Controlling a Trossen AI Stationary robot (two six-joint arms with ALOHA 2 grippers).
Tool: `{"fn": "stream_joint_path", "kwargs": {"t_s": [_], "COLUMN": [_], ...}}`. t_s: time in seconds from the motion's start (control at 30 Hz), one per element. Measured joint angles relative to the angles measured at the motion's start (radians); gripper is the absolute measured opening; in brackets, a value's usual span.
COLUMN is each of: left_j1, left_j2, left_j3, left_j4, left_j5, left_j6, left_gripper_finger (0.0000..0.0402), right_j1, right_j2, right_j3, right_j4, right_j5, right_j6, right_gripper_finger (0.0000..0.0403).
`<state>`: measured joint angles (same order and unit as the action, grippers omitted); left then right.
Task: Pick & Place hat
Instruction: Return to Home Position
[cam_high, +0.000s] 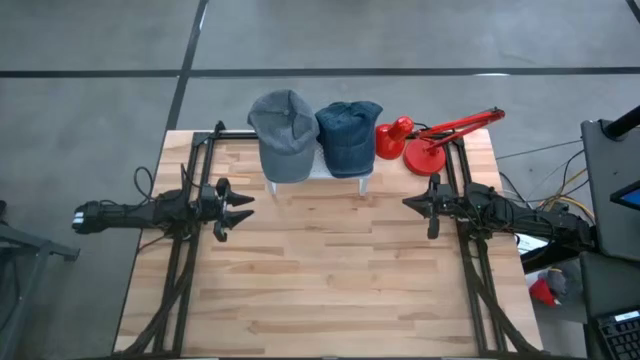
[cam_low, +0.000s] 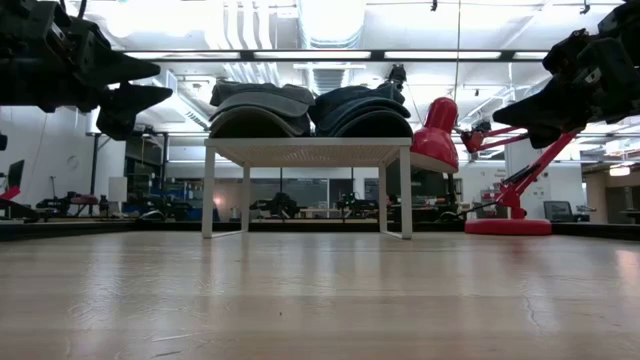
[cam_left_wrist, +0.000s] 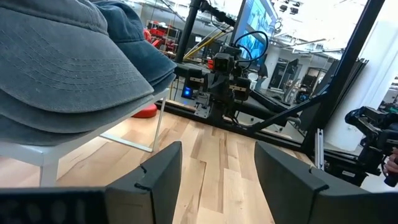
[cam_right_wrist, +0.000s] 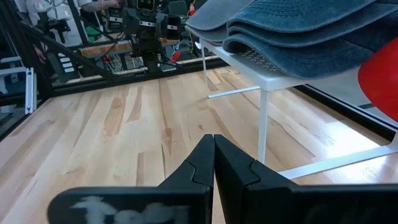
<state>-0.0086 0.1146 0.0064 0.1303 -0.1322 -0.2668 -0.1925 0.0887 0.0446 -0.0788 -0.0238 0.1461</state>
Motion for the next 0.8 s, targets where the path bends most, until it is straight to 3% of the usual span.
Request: {"fn": "stream_joint_path", "kwargs": {"t_s": [0.8], "left_j1": [-0.001], "left_j2": [0.0], "left_j3": [0.0], "left_j4": [0.0], "left_j5": [0.001], "left_j6": [-0.002], "left_gripper_finger": [0.0204], "right_j1": [0.0], "right_j2": [0.0], "right_j3": [0.0], "right_j4": [0.0], "right_j5": [0.0], "right_j6": [0.019], "right_gripper_finger": [0.0008]}}
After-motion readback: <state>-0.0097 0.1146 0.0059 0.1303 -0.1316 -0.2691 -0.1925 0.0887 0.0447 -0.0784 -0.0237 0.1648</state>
